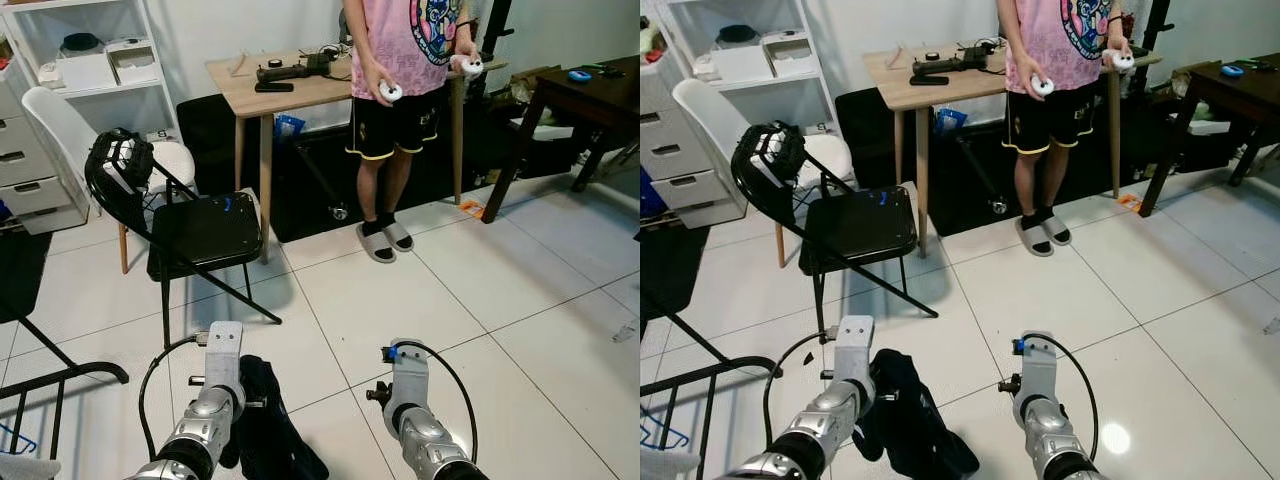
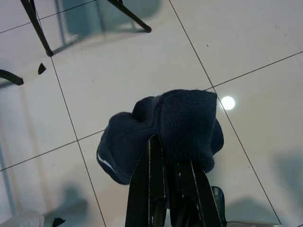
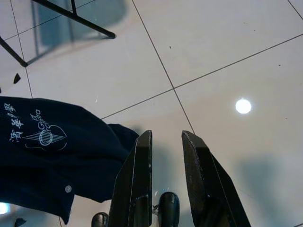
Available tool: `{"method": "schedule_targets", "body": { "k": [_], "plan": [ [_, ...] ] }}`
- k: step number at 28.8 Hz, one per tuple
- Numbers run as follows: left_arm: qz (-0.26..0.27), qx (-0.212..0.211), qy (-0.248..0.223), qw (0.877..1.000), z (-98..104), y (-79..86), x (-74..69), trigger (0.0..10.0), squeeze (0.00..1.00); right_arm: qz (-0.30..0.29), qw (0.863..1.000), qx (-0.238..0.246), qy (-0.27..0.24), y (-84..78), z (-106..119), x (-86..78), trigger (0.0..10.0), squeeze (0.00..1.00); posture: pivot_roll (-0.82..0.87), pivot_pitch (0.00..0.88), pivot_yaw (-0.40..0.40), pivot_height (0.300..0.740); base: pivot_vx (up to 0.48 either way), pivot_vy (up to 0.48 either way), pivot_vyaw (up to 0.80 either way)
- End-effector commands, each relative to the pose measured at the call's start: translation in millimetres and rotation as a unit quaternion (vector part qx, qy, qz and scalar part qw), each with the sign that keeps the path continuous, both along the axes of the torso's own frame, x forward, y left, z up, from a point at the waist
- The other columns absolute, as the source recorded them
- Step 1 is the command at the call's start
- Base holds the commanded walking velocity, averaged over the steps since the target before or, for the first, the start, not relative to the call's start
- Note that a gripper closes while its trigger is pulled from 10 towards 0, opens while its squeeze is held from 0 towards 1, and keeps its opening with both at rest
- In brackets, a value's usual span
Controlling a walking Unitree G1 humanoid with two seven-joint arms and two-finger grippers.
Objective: Hang hanger
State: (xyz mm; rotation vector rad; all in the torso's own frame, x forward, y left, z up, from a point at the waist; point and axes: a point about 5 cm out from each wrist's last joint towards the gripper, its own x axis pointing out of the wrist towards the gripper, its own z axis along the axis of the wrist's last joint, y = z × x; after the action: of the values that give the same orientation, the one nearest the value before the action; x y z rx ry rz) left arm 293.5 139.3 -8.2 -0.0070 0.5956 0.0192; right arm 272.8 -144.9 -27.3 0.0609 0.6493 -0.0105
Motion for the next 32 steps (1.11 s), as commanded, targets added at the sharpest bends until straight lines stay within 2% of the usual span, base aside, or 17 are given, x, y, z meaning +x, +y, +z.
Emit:
{"method": "schedule_targets", "body": {
  "k": [1, 6, 16, 20, 23, 26, 27, 28, 32],
  "plan": [
    [-0.002, 0.017, -0.013, 1.000, 4, 6.8, 3.0, 10.0, 0.00, 0.004, 1.000, -0.005, 0.003, 0.9, -2, -3.0, 10.0, 0.00, -0.03, 0.026, 0.053, 0.740, 0.000, 0.000, 0.00],
    [0.010, 0.027, -0.026, 0.999, 13, 16.9, 11.1, 10.0, 0.00, -0.006, 1.000, -0.009, -0.006, -5.2, -1, -2.1, 10.0, 0.00, 0.02, 0.030, 0.092, 0.740, 0.000, 0.000, 0.00],
    [-0.002, 0.036, -0.042, 0.998, 27, 15.7, 21.3, 10.0, 0.00, -0.006, 1.000, -0.011, -0.011, -7.1, 0, -2.1, 10.0, 0.00, 0.09, 0.033, 0.113, 0.740, 0.000, 0.000, 0.00],
    [-0.012, 0.033, -0.052, 0.998, 31, 13.4, 25.3, 10.0, 0.00, -0.001, 1.000, -0.012, -0.016, -5.6, 1, -0.6, 10.0, 0.00, 0.05, 0.033, 0.097, 0.740, 0.000, 0.000, 0.00],
    [-0.014, 0.017, -0.045, 0.999, 25, 10.7, 21.1, 10.0, 0.00, 0.002, 1.000, -0.013, -0.022, -2.3, 3, 0.8, 10.0, 0.00, 0.01, 0.025, 0.068, 0.740, 0.000, 0.000, 0.00],
    [-0.033, 0.027, -0.016, 0.999, 8, 6.8, 6.7, 10.0, 0.00, 0.031, 0.999, -0.032, -0.026, 1.6, 4, 2.2, 10.0, 0.00, -0.06, 0.029, 0.019, 0.740, 0.000, 0.000, 0.00],
    [-0.033, 0.027, -0.016, 0.999, 8, 6.8, 6.7, 10.0, 0.00, 0.031, 0.999, -0.032, -0.026, 1.6, 4, 2.2, 10.0, 0.00, -0.06, 0.029, 0.019, 0.740, 0.000, 0.000, 0.00],
    [-0.035, 0.028, -0.005, 0.999, 1, 2.9, -0.6, 10.0, 0.00, 0.056, 0.997, -0.050, -0.032, 1.1, 6, 2.8, 10.0, 0.00, -0.09, 0.036, 0.000, 0.740, 0.000, 0.000, 0.00],
    [-0.033, 0.013, -0.006, 0.999, -1, -2.2, -3.7, 10.0, 0.00, 0.072, 0.994, -0.064, -0.042, -1.8, 9, 4.9, 10.0, 0.00, -0.09, 0.038, -0.007, 0.740, 0.000, 0.000, 0.00]
  ]
}}
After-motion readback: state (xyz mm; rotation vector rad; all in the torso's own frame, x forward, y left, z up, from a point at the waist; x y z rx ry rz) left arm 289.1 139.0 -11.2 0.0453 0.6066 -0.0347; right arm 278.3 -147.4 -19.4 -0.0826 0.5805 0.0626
